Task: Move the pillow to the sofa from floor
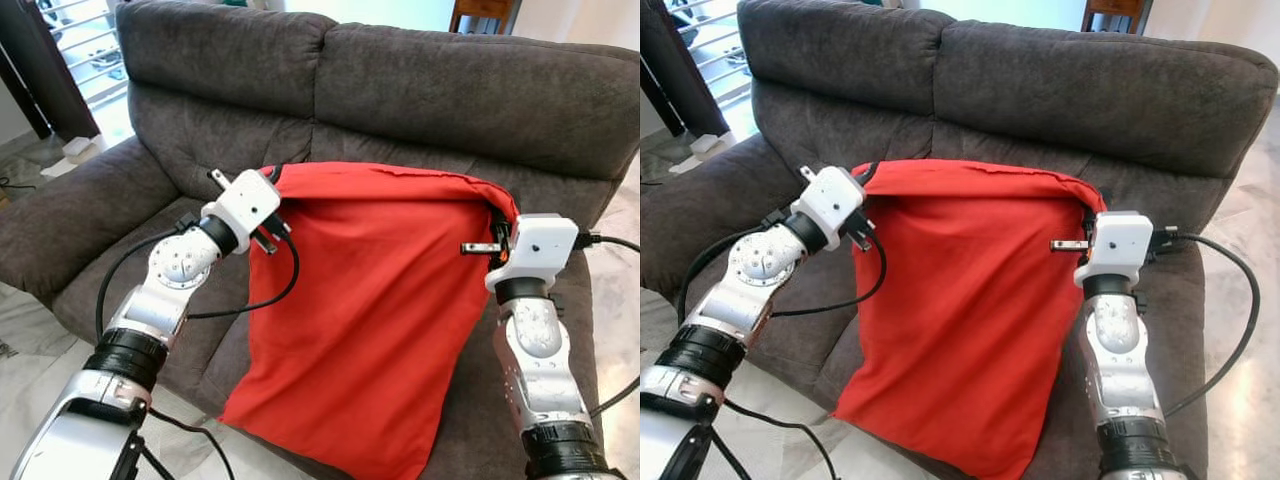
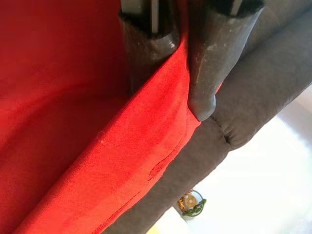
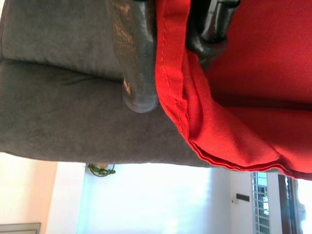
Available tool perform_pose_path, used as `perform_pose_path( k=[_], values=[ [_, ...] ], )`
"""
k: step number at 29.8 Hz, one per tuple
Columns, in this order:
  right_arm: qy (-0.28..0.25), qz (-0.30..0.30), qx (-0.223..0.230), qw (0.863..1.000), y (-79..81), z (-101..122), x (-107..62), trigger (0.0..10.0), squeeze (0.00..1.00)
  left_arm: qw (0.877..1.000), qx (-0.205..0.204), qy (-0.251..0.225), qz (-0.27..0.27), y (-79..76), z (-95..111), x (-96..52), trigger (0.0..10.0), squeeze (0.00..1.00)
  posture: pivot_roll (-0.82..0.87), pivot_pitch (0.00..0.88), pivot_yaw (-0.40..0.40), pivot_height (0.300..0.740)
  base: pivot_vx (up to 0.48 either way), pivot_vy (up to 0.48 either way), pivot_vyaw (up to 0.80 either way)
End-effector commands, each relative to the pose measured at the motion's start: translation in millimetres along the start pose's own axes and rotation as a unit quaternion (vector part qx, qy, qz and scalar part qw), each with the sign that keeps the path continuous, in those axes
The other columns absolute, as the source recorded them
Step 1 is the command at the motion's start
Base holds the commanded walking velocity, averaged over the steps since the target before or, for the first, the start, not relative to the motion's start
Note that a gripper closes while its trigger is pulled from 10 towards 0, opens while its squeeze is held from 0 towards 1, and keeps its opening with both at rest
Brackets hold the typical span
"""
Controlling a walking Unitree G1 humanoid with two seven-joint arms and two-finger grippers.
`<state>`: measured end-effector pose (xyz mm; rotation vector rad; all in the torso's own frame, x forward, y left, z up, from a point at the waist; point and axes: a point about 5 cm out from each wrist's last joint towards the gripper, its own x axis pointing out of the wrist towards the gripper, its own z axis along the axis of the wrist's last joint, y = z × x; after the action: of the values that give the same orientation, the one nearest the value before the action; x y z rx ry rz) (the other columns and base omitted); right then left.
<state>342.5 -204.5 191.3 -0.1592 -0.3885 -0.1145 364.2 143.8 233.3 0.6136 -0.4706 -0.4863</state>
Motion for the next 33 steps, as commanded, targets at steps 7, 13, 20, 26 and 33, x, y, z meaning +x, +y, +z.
perform_pose_path(
  k=[7,13,20,26,33],
  values=[
    [0.045,-0.219,0.014,0.975,-84.7,-17,-25.7,10.0,0.00,0.990,-0.025,0.087,0.107,39.5,-36,-47.0,10.0,0.13,0.01,0.136,0.064,0.740,0.000,0.000,0.00],
    [0.050,-0.215,0.017,0.975,-80.1,-21,-31.2,10.0,0.60,0.989,-0.027,0.095,0.108,39.2,-38,-51.2,10.0,1.00,0.01,0.137,0.062,0.740,0.000,0.000,0.00],
    [0.067,-0.227,0.017,0.971,-75.7,-28,-43.8,10.0,1.00,0.988,-0.024,0.102,0.115,40.7,-39,-54.2,10.0,1.00,0.01,0.137,0.062,0.740,0.000,0.000,0.00],
    [0.064,-0.208,0.036,0.975,-64.1,-30,-45.8,10.0,1.00,0.986,-0.035,0.109,0.121,35.6,-40,-60.4,10.0,1.00,0.01,0.138,0.065,0.740,0.000,0.000,0.00],
    [0.062,-0.015,0.072,0.995,-1.1,-25,-28.7,10.0,0.50,0.979,-0.083,0.120,0.142,21.9,-46,-68.1,10.0,1.00,0.02,0.133,0.062,0.740,0.000,0.000,0.00]
  ],
)
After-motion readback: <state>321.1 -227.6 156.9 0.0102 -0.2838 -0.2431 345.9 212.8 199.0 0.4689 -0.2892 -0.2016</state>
